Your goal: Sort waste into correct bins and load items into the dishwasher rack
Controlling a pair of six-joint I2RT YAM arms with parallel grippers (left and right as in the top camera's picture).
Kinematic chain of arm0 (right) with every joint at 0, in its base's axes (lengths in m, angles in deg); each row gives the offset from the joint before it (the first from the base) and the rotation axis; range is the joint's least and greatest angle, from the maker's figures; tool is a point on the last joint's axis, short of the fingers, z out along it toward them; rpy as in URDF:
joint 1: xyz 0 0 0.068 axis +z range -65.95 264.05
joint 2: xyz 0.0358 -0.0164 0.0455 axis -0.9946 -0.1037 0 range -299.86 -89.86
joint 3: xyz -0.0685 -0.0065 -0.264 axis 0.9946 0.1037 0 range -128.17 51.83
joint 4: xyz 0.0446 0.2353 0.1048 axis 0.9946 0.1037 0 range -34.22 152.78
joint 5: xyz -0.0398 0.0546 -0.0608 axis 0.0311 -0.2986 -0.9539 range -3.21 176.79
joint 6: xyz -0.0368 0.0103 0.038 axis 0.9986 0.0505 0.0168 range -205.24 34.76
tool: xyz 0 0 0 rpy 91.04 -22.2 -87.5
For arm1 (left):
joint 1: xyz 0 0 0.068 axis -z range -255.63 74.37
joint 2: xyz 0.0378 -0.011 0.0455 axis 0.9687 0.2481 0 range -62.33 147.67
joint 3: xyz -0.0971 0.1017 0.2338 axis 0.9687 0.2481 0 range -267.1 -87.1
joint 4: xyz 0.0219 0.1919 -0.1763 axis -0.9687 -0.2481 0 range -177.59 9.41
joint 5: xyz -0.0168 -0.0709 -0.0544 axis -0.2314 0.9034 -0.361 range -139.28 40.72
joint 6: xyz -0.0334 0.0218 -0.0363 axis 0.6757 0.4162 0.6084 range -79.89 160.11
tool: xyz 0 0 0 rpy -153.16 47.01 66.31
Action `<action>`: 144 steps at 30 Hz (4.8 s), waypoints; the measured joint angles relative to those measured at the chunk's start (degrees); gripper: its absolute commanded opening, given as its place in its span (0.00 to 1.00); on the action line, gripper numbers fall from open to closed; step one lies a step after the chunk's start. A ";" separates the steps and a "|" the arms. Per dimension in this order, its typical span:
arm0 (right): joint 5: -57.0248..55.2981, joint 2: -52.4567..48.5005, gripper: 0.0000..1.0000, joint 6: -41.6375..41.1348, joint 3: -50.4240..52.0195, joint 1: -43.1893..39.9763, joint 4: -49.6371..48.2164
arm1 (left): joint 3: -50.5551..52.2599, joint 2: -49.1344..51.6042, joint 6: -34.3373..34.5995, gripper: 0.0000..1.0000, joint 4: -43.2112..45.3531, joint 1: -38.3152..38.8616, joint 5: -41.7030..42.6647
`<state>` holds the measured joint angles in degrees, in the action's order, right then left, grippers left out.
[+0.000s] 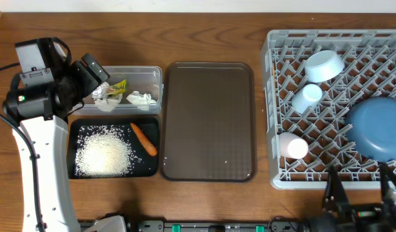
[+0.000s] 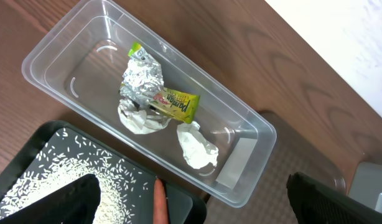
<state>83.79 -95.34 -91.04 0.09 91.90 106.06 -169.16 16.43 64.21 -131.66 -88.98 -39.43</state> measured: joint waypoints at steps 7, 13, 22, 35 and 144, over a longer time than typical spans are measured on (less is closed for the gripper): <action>0.00 4.48 0.99 -0.96 15.04 0.00 -10.95 | 0.00 0.00 0.02 0.98 0.00 0.00 0.00; 0.00 4.52 0.99 -2.86 24.63 0.00 -22.60 | 0.00 0.00 0.00 0.98 0.00 0.00 0.02; 0.00 4.72 0.99 -8.41 40.11 0.00 -50.90 | 0.00 0.00 0.00 0.98 -0.02 0.00 0.00; 0.00 4.79 0.99 -11.58 51.10 0.00 -59.71 | 0.00 0.00 0.02 0.98 -0.02 0.00 0.00; 3.06 4.79 0.99 12.31 51.34 0.00 -46.25 | 42.32 -72.81 0.02 0.98 0.46 21.44 -0.42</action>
<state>86.85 -90.55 -78.74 51.43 91.90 59.81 -126.85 -56.37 64.23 -131.20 -67.54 -39.84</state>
